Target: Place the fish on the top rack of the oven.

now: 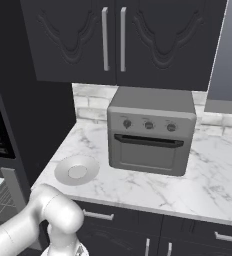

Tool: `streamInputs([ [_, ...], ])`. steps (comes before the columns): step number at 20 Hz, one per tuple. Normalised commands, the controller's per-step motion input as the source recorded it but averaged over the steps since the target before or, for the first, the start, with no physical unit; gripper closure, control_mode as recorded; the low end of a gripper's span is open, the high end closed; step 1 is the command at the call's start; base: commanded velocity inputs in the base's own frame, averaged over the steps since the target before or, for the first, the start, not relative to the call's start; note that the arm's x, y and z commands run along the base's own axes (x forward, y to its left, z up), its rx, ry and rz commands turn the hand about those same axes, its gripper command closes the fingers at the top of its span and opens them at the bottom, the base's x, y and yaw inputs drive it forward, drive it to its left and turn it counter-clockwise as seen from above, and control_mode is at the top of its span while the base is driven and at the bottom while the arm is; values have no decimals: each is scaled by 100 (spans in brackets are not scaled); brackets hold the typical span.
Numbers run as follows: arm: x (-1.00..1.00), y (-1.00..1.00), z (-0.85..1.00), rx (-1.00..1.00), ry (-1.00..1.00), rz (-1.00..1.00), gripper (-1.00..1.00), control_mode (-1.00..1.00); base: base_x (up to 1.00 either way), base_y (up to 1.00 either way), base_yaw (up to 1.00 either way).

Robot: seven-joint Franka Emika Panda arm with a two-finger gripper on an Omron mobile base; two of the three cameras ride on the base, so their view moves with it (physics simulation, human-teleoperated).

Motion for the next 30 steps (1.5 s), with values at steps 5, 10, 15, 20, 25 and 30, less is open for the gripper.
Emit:
streamInputs([
  [5, 19, -8, 7, 1, -4, 0, 100, -100, 0, 0, 0],
  [10, 25, -17, -3, 0, -12, 0, 100, -100, 0, 0, 0],
  [15, 18, -7, -1, 0, 0, 0, 100, -100, 0, 0, 0],
  [20, 6, 0, -1, 0, 0, 0, -100, -100, 0, 0, 0],
  [25, 0, 0, -2, 0, -1, 0, -100, -100, 0, 0, 0],
  [30, 0, 1, 0, 0, 0, 0, -100, -100, 0, 0, 0],
])
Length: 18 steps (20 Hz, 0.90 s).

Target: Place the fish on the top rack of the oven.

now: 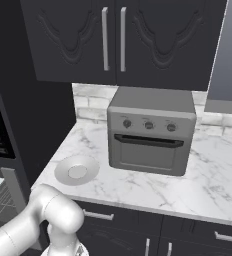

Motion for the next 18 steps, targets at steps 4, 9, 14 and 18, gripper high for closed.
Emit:
streamInputs([
  [4, -27, 19, 2, -3, 0, 0, -100, -100, 0, 0, 0],
  [9, -69, 32, 27, -6, -2, 0, -100, -100, 0, 0, 0],
  [14, -100, -28, 24, 2, -2, -8, -100, -100, 0, 0, 0],
  [18, -100, -100, 8, 15, 0, -14, -100, -100, 0, 0, 0],
])
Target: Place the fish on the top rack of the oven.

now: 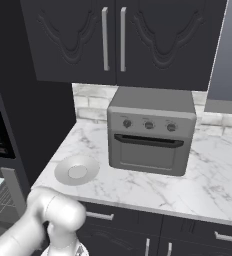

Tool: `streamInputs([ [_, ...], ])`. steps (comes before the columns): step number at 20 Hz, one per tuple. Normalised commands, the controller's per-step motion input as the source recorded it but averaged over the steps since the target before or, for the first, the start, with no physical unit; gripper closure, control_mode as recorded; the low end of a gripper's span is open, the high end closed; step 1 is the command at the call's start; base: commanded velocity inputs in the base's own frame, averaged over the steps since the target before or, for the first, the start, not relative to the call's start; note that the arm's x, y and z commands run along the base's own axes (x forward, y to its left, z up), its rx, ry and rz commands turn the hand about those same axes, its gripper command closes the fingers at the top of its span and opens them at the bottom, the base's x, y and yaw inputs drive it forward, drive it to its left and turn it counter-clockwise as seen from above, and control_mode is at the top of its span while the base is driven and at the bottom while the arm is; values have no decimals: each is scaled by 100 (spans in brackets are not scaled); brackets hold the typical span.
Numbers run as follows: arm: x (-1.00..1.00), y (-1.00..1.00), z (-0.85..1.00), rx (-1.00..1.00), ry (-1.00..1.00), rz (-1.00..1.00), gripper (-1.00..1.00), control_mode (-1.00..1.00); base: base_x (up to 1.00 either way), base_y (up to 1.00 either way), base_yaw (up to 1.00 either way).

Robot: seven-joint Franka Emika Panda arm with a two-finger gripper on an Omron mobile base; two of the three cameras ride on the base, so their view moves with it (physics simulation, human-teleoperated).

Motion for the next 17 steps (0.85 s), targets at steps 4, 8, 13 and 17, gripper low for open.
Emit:
streamInputs([
  [4, -87, -100, 26, 21, -6, -7, -100, -100, 0, 0, 0],
  [8, -32, -100, 31, 30, -1, -1, -100, -100, 0, 0, 0],
  [13, -3, -100, 4, 27, 0, 0, -100, -100, 0, 0, 0],
  [17, 0, -99, 4, 25, 4, 0, -100, -100, 0, 0, 0],
])
